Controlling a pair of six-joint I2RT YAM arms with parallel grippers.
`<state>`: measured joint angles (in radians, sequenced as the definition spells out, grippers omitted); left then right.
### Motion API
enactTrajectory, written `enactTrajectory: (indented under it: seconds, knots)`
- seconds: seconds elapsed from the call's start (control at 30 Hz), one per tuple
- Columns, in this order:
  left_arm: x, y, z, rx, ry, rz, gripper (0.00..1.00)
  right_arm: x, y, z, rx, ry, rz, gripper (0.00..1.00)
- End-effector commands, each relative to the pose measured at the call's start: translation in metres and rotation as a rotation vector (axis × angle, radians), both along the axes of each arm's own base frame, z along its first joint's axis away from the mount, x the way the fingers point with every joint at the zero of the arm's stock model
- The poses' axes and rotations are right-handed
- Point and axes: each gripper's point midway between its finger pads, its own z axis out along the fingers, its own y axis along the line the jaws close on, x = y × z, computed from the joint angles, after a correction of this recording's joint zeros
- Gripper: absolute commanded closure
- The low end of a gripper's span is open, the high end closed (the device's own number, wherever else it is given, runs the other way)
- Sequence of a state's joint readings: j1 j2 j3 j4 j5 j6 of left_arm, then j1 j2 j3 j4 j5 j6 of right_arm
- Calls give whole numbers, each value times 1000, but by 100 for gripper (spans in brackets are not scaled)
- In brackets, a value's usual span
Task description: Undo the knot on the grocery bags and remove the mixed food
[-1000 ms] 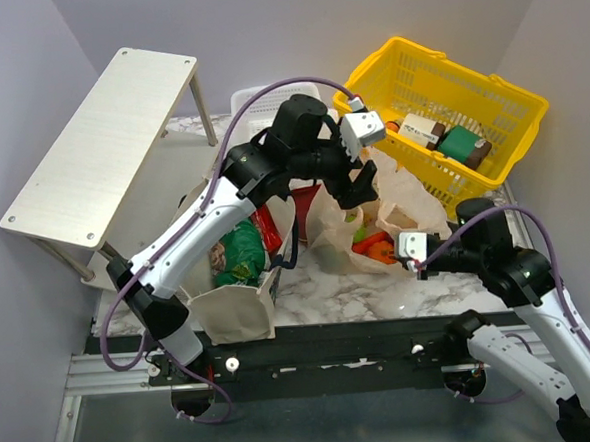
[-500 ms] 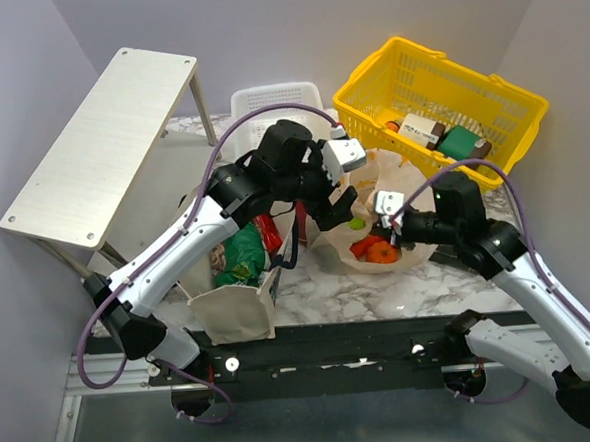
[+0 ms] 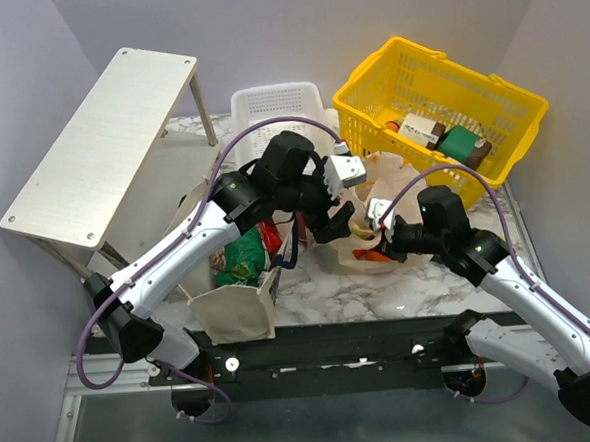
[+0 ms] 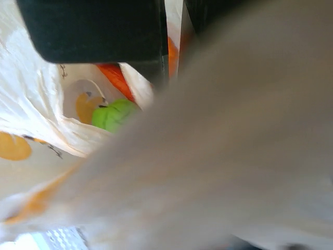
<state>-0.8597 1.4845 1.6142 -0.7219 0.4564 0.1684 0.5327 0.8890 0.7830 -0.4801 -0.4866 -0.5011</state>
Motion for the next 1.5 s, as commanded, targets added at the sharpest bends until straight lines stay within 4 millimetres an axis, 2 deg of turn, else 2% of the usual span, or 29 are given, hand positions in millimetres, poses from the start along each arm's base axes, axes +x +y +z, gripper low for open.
enactTrajectory:
  seconds: [0.0,0.07,0.1,0.27,0.33,0.43,0.6,0.77,0.9,0.93,1.0,1.03,1.07,1.1,1.13,1.2,1.3,1.33,1.4,1.43,1.47]
  knots:
    - [-17,11,0,-6,-41,-85,14,-51,4,-31,-60,70,214,79]
    - [-18,10,4,-21,-52,-93,11,-55,2,-42,-94,65,227,78]
    - [-19,10,9,-36,-59,-98,1,-52,1,-47,-99,66,209,77]
    - [-33,4,43,-192,-155,-181,1,-29,-6,-52,-85,80,7,76]
    - [-39,3,47,-214,-154,-208,1,-22,-6,-49,-58,82,-43,76]
    - [-43,-1,45,-200,-111,-248,1,-16,-6,-42,-6,120,-109,76]
    - [-49,-18,42,-204,-102,-302,1,-14,5,-25,82,155,-114,76]
    - [-43,-38,20,-156,-96,-318,1,-3,3,-17,115,162,-175,77]
    - [-41,-44,-7,-109,-115,-294,2,3,-1,-10,172,198,-237,77]
    - [-32,-43,-15,-74,-142,-257,9,4,-3,-10,179,204,-247,77]
    - [-35,-42,-26,-30,-148,-278,28,6,-8,-11,185,206,-270,77]
    - [-34,-41,-31,-9,-167,-299,61,5,-10,-16,180,213,-272,77]
    - [-36,-37,-33,11,-152,-303,80,3,-10,-18,178,216,-262,77]
    - [-37,-36,-30,14,-157,-309,93,0,-10,-22,167,211,-244,77]
    - [-40,-33,-27,12,-170,-325,100,-2,-9,-24,159,206,-221,77]
    - [-46,-25,-24,11,-165,-347,100,0,-15,-35,105,177,-219,77]
    - [-52,-10,-2,-35,-173,-317,100,11,-34,-47,-29,65,-224,79]
    - [-56,-1,15,-68,-198,-304,100,12,-39,-49,-64,34,-210,80]
    - [-63,7,31,-105,-203,-281,100,11,-46,-54,-142,-28,-162,80]
    - [-68,13,43,-130,-210,-272,100,10,-46,-55,-157,-38,-136,80]
    - [-72,17,44,-128,-192,-271,100,8,-46,-56,-169,-40,-112,80]
